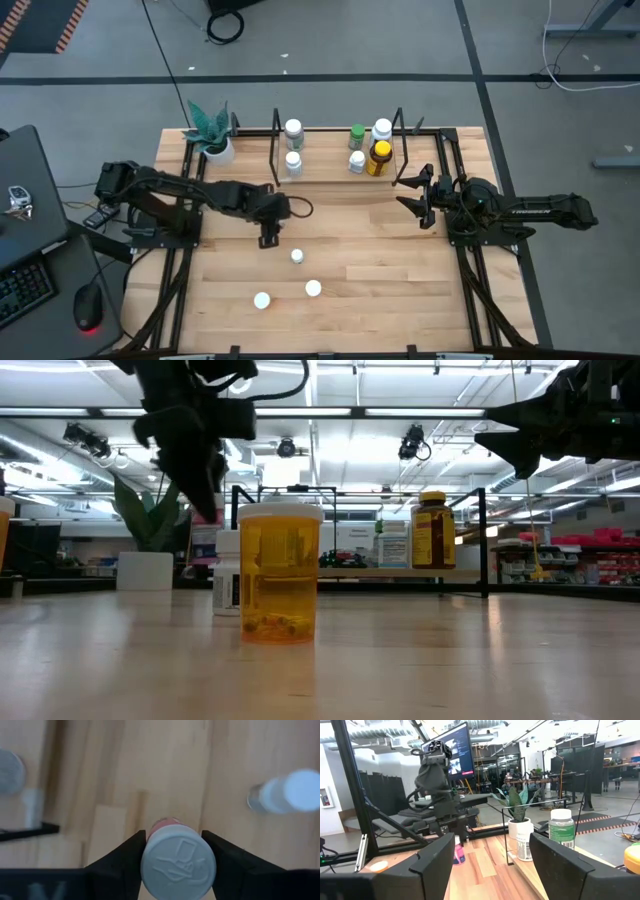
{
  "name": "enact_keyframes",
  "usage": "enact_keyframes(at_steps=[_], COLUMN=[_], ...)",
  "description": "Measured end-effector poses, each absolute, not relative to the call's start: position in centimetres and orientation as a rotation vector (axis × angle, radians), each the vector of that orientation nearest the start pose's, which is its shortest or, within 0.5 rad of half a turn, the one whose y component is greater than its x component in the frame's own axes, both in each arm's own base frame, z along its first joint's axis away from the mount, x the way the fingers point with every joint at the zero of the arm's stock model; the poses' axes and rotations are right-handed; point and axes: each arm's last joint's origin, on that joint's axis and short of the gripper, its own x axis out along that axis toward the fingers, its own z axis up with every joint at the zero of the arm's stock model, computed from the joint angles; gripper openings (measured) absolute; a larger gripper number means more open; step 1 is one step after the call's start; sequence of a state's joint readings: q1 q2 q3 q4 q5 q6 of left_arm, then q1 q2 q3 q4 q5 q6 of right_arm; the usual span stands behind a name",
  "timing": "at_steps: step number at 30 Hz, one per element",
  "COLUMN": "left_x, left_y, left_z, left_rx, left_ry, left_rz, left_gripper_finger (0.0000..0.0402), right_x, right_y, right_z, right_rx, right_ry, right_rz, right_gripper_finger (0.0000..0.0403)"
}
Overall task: Pick and place medicine bottles onto shelf by color
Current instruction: Put the pink medicine bottle on the shelf
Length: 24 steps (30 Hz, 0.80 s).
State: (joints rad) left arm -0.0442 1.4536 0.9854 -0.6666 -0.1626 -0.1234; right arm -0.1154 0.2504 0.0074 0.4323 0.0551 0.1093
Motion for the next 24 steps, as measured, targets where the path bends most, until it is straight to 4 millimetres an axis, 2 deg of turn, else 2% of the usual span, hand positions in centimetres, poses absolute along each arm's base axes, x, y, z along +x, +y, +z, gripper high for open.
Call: enact_keyframes(at_steps=[8,16,24], left_x=[29.2,33.4,36.8], left_y=[1.7,2.8,6.5], left_z=[23.4,23.8,25.1], left_rx=[0.031,0.075,0.085], left_ry=[1.031,1.032,1.015], left_rz=[0.191,0.133,0.189], left_gripper_finger=[0.0184,0.0181,0.0184], right_x=[11.0,11.0,11.0], right_y=[-1.4,-1.4,-1.4], right_z=[18.6,18.6,18.6], right_rx=[0.103,0.103,0.103], right_ry=[-0.199,-0.199,-0.199], right_rz=[-0.159,-0.159,-0.159], right_gripper_finger=[0.0265,0.0265,0.0265])
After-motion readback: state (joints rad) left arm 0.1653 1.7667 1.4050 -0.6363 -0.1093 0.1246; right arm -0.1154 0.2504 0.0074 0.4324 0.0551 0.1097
